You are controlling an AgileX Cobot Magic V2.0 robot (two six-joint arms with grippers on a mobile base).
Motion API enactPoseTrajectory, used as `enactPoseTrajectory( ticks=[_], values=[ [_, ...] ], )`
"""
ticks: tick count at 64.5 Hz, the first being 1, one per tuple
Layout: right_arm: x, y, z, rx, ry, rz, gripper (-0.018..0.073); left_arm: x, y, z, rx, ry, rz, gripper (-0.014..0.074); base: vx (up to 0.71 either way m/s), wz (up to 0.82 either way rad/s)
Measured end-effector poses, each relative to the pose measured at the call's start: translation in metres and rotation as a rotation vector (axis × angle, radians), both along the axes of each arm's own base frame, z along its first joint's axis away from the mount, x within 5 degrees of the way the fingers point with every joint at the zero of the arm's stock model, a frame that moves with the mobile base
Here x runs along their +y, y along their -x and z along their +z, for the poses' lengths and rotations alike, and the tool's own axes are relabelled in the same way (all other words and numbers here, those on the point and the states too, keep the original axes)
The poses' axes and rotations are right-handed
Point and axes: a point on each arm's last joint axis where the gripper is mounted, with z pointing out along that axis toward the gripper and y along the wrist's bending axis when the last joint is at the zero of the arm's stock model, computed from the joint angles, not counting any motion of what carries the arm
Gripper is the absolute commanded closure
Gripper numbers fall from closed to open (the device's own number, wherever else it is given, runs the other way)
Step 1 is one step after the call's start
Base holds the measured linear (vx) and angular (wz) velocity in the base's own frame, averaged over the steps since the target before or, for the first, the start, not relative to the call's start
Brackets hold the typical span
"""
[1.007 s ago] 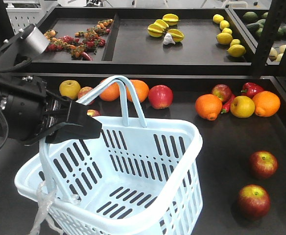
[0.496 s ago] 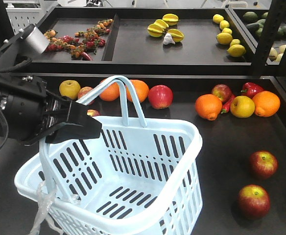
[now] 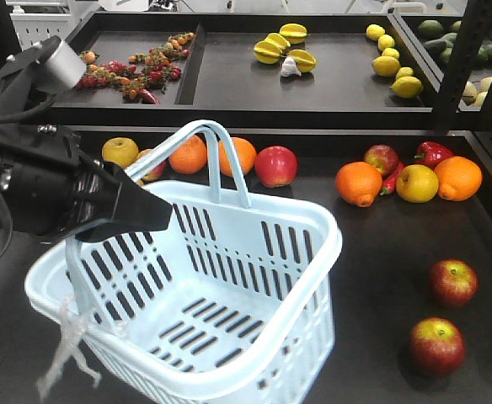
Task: Pick three apples into basket with both arms
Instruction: 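Lower the light-blue basket onto the table with the left gripper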
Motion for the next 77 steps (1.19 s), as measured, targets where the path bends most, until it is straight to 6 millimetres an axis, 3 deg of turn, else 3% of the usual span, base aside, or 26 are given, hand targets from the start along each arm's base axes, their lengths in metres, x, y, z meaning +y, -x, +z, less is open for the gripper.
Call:
enactPoseTrajectory(
  ticks=[10, 26, 35, 52, 77],
  values=[
    [0.000, 0.000, 0.000, 0.000, 0.000, 0.000, 0.0564, -0.002, -0.009, -0.007, -0.117, -0.094, -0.101, 0.0603, 0.00, 0.00],
    [0.000, 0.000, 0.000, 0.000, 0.000, 0.000, 0.0564, -0.021, -0.046, -0.037, -0.215, -0.224, -0.270, 0.0603, 0.00, 0.00],
    [0.000, 0.000, 0.000, 0.000, 0.000, 0.000, 0.0564, -0.038, -0.073, -0.048, -0.277, -0.254, -0.392, 0.0603, 0.00, 0.00],
    [0.000, 0.000, 0.000, 0.000, 0.000, 0.000, 0.0564, -0.074, -0.119, -0.051, -0.396, -0.202, -0.575, 0.0603, 0.00, 0.00],
    [0.000, 0.000, 0.000, 0.000, 0.000, 0.000, 0.0564, -0.105, -0.173, -0.113, -0.306, -0.249, -0.717, 0.0603, 0.00, 0.00]
  ],
)
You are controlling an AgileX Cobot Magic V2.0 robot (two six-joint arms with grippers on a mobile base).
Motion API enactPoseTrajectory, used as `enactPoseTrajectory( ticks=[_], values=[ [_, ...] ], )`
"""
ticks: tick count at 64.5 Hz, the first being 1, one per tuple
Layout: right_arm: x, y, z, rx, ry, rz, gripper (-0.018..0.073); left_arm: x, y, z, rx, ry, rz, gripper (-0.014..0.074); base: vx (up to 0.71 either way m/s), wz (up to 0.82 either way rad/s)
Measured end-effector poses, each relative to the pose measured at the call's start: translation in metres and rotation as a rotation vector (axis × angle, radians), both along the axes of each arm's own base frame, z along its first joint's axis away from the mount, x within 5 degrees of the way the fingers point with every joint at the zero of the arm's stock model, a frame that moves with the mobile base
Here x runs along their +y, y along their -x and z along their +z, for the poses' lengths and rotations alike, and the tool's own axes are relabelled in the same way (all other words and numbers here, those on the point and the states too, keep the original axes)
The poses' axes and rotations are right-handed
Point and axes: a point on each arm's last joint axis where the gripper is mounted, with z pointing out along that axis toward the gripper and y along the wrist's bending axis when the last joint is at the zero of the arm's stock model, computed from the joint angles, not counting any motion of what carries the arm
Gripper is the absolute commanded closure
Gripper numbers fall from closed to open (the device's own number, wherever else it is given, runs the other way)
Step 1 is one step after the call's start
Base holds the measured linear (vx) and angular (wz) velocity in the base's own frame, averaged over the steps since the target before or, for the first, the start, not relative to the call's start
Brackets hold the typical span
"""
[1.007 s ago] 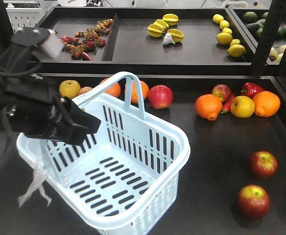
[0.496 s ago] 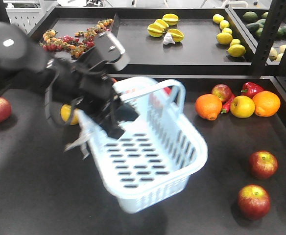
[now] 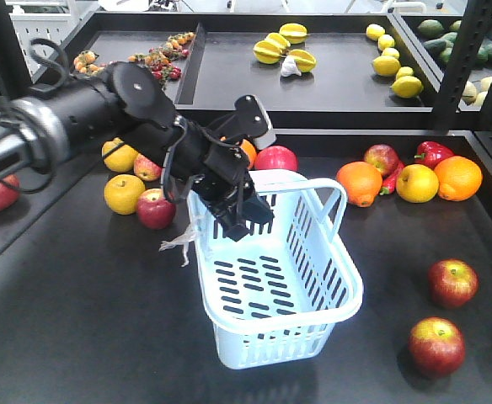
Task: Pick three apples into basket with both arms
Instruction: 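Lower the light-blue basket onto the table with the left gripper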
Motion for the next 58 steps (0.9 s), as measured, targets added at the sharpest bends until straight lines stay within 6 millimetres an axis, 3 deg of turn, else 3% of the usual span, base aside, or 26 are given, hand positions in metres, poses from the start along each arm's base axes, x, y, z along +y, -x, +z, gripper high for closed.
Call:
enactPoseTrajectory(
  ticks=[13, 20, 46, 58],
  values=[
    [0.0000, 0.0000, 0.0000, 0.000, 0.000, 0.000, 0.0564, -0.0044, -0.0084, -0.0043, -0.011, 0.002, -0.005, 0.0591, 0.00, 0.00],
    [0.0000, 0.0000, 0.0000, 0.000, 0.000, 0.000, 0.0564, -0.0044, -0.0084, -0.0043, -0.011, 0.002, -0.005, 0.0540, 0.00, 0.00],
    [0.0000, 0.0000, 0.0000, 0.000, 0.000, 0.000, 0.0564, -0.0047, -0.0092, -0.0031, -0.013, 0.007, 0.005, 0.0088, 0.00, 0.00],
    [0.0000, 0.0000, 0.0000, 0.000, 0.000, 0.000, 0.0564, -0.0042, -0.0079, -0.0020, 0.016, 0.008, 0.025, 0.0081, 0.00, 0.00]
  ],
)
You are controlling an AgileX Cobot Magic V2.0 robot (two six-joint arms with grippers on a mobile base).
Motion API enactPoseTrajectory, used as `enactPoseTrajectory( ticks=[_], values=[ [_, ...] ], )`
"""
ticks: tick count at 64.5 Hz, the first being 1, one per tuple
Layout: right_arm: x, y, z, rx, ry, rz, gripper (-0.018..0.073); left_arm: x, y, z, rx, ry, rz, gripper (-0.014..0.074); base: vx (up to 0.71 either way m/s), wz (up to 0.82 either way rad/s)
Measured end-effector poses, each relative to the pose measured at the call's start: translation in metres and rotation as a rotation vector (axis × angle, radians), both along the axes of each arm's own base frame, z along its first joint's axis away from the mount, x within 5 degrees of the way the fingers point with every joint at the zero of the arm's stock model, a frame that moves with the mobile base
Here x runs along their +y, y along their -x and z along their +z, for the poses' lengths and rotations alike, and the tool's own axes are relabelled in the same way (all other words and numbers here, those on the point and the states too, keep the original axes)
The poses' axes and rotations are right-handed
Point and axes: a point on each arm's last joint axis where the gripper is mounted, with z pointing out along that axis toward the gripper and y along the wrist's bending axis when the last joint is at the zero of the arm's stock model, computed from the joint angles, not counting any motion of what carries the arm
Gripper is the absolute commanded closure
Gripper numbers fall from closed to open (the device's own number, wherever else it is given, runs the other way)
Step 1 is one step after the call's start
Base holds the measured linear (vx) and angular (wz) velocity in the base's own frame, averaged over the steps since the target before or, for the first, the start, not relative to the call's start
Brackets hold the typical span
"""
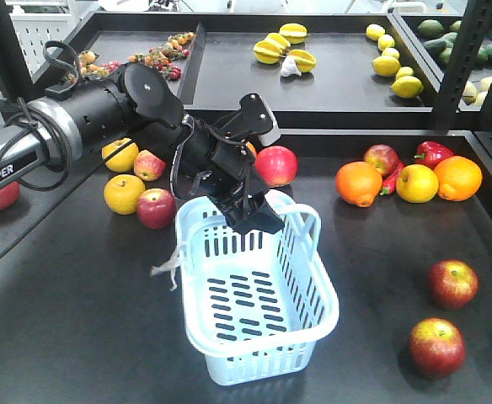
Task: Pick three apples into basket with both arms
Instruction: 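Lower the light-blue basket onto the table with the left gripper, then open the left gripper and raise it away from the basket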
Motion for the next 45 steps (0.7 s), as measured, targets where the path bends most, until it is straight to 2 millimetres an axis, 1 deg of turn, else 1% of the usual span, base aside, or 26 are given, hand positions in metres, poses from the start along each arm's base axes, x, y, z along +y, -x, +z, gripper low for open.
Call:
enactPoseTrajectory(
  ticks=[6, 8, 11, 16, 17, 19, 20, 22, 23, 31, 37, 41, 45],
  values=[
    [0.000, 0.000, 0.000, 0.000, 0.000, 0.000, 0.0564, 0.004, 0.005, 0.010, 0.014, -0.009, 0.019, 0.0151, 0.00, 0.00],
    [0.000, 0.000, 0.000, 0.000, 0.000, 0.000, 0.0564, 0.006, 0.008, 0.016, 0.016, -0.014, 0.028, 0.0201, 0.00, 0.00],
    [0.000, 0.000, 0.000, 0.000, 0.000, 0.000, 0.0564, 0.009, 0.012, 0.024, 0.019, -0.024, 0.043, 0.0251, 0.00, 0.00],
    [0.000, 0.000, 0.000, 0.000, 0.000, 0.000, 0.0564, 0.016, 0.021, 0.042, 0.021, -0.040, 0.070, 0.0408, 0.00, 0.00],
    [0.000, 0.000, 0.000, 0.000, 0.000, 0.000, 0.0564, 0.018, 0.024, 0.048, 0.018, -0.041, 0.076, 0.0421, 0.00, 0.00],
    [0.000, 0.000, 0.000, 0.000, 0.000, 0.000, 0.0564, 0.022, 0.030, 0.056, 0.020, -0.053, 0.088, 0.0499, 0.00, 0.00],
    [0.000, 0.000, 0.000, 0.000, 0.000, 0.000, 0.0564, 0.024, 0.033, 0.060, 0.024, -0.060, 0.089, 0.0512, 0.00, 0.00],
    [0.000, 0.000, 0.000, 0.000, 0.000, 0.000, 0.0564, 0.028, 0.037, 0.066, 0.025, -0.076, 0.100, 0.0587, 0.00, 0.00],
    [0.000, 0.000, 0.000, 0.000, 0.000, 0.000, 0.0564, 0.031, 0.041, 0.072, 0.025, -0.081, 0.105, 0.0599, 0.00, 0.00],
    [0.000, 0.000, 0.000, 0.000, 0.000, 0.000, 0.0564, 0.050, 0.061, 0.104, -0.032, -0.119, 0.176, 0.0605, 0.00, 0.00],
    [0.000, 0.000, 0.000, 0.000, 0.000, 0.000, 0.0564, 0.062, 0.078, 0.124, -0.053, -0.114, 0.238, 0.0604, 0.00, 0.00],
    [0.000, 0.000, 0.000, 0.000, 0.000, 0.000, 0.0564, 0.072, 0.096, 0.136, -0.063, -0.097, 0.262, 0.0604, 0.00, 0.00],
    [0.000, 0.000, 0.000, 0.000, 0.000, 0.000, 0.0564, 0.082, 0.114, 0.143, -0.067, -0.086, 0.271, 0.0604, 0.00, 0.00]
  ],
)
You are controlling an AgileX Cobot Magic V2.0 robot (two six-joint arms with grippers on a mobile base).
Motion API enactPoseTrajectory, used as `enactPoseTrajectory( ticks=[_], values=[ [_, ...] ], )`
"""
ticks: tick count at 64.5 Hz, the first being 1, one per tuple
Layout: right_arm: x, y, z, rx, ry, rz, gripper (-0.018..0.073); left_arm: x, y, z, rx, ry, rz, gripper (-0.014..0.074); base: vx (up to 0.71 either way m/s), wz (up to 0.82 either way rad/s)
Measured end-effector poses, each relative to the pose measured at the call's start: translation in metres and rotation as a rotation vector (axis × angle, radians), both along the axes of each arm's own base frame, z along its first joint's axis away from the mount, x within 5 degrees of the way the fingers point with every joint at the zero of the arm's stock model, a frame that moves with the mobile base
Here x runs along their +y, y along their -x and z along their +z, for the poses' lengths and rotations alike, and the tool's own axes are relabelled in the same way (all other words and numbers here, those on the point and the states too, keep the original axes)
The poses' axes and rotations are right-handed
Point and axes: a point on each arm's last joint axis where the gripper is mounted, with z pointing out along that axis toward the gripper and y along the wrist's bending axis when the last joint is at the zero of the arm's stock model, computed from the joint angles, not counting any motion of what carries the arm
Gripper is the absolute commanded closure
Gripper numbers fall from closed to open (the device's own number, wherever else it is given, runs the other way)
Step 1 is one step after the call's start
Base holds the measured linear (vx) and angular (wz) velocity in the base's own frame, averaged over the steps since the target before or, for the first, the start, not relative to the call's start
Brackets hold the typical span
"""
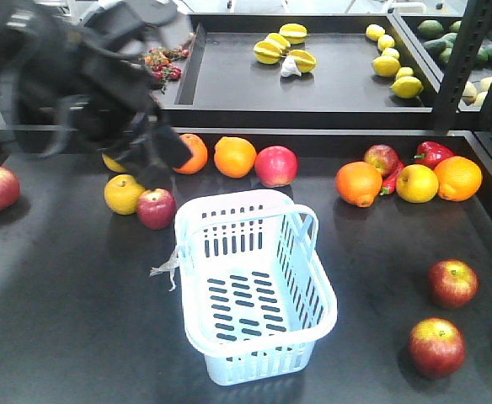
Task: Pick three apples into basket with both arms
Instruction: 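Open the left gripper and raise it away from the basket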
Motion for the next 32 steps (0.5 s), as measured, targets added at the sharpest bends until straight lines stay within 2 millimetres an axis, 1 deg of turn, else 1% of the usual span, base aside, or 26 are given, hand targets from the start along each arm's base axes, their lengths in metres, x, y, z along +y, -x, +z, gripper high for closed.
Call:
enactPoseTrajectory(
  ticks=[3, 7, 11, 13, 14, 15, 16, 18, 19, 21, 25, 28, 30, 31, 32],
  values=[
    [0.000, 0.000, 0.000, 0.000, 0.000, 0.000, 0.0564, 0.009, 0.018, 0.007, -0.014, 0.012, 0.006, 0.0604, 0.00, 0.00],
    [0.000, 0.000, 0.000, 0.000, 0.000, 0.000, 0.0564, 0.020, 0.038, 0.008, -0.019, 0.016, 0.008, 0.0604, 0.00, 0.00],
    [0.000, 0.000, 0.000, 0.000, 0.000, 0.000, 0.0564, 0.031, 0.058, 0.005, -0.029, 0.026, 0.018, 0.0604, 0.00, 0.00],
    [0.000, 0.000, 0.000, 0.000, 0.000, 0.000, 0.0564, 0.036, 0.067, 0.001, -0.037, 0.036, 0.030, 0.0604, 0.00, 0.00],
    [0.000, 0.000, 0.000, 0.000, 0.000, 0.000, 0.0564, 0.038, 0.071, -0.005, -0.026, 0.030, 0.033, 0.0604, 0.00, 0.00],
    [0.000, 0.000, 0.000, 0.000, 0.000, 0.000, 0.0564, 0.041, 0.076, -0.004, -0.046, 0.048, 0.046, 0.0604, 0.00, 0.00],
    [0.000, 0.000, 0.000, 0.000, 0.000, 0.000, 0.0564, 0.043, 0.080, -0.011, -0.038, 0.047, 0.054, 0.0604, 0.00, 0.00],
    [0.000, 0.000, 0.000, 0.000, 0.000, 0.000, 0.0564, 0.048, 0.088, -0.015, -0.052, 0.063, 0.072, 0.0604, 0.00, 0.00],
    [0.000, 0.000, 0.000, 0.000, 0.000, 0.000, 0.0564, 0.050, 0.090, -0.022, -0.049, 0.067, 0.086, 0.0604, 0.00, 0.00],
    [0.000, 0.000, 0.000, 0.000, 0.000, 0.000, 0.0564, 0.055, 0.097, -0.028, -0.069, 0.088, 0.108, 0.0604, 0.00, 0.00],
    [0.000, 0.000, 0.000, 0.000, 0.000, 0.000, 0.0564, 0.062, 0.110, -0.050, -0.073, 0.110, 0.147, 0.0604, 0.00, 0.00],
    [0.000, 0.000, 0.000, 0.000, 0.000, 0.000, 0.0564, 0.067, 0.117, -0.069, -0.086, 0.140, 0.183, 0.0604, 0.00, 0.00],
    [0.000, 0.000, 0.000, 0.000, 0.000, 0.000, 0.0564, 0.071, 0.122, -0.084, -0.086, 0.156, 0.207, 0.0604, 0.00, 0.00],
    [0.000, 0.000, 0.000, 0.000, 0.000, 0.000, 0.0564, 0.072, 0.125, -0.096, -0.072, 0.153, 0.218, 0.0604, 0.00, 0.00],
    [0.000, 0.000, 0.000, 0.000, 0.000, 0.000, 0.0564, 0.074, 0.128, -0.101, -0.076, 0.165, 0.228, 0.0604, 0.00, 0.00]
  ],
)
